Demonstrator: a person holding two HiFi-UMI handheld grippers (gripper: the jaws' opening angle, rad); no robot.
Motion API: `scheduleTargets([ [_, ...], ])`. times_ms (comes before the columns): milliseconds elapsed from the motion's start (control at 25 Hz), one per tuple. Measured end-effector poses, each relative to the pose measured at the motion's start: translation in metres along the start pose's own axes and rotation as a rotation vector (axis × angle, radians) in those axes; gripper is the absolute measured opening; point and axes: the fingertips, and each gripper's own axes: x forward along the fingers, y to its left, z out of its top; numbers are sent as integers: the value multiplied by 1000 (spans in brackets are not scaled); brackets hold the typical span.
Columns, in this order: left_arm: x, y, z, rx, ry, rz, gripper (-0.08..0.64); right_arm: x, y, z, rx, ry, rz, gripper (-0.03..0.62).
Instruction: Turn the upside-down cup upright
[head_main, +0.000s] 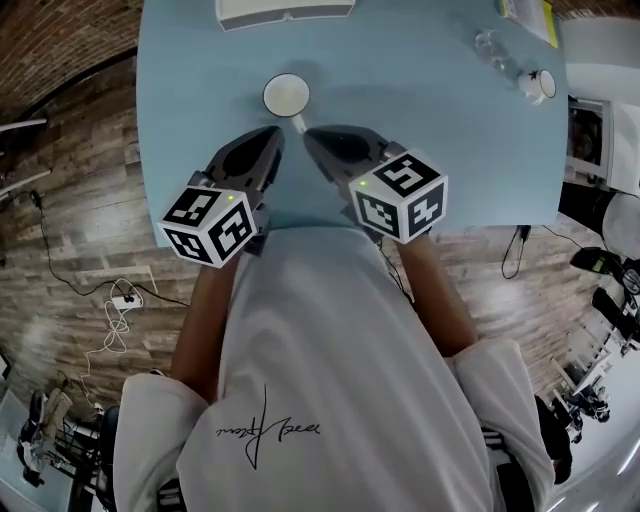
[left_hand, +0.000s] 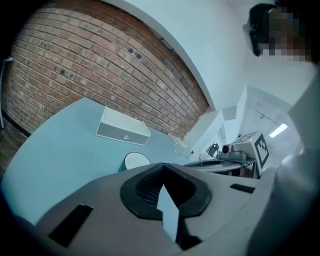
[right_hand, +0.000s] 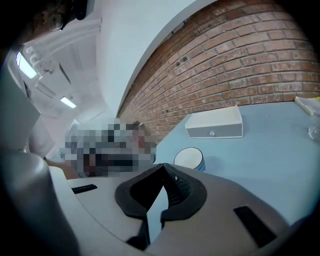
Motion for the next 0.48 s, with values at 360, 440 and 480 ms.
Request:
scheduleTargets([
  [360, -16, -23, 9, -3, -25, -34, 9, -26, 17, 6, -17, -41, 47, 21],
  [440, -22, -29, 18, -20, -54, -41, 9, -32, 18, 7, -22, -48, 51, 21],
  [480, -25, -34, 22, -22, -67, -51, 8, -35, 19, 7, -31, -49, 54, 21],
])
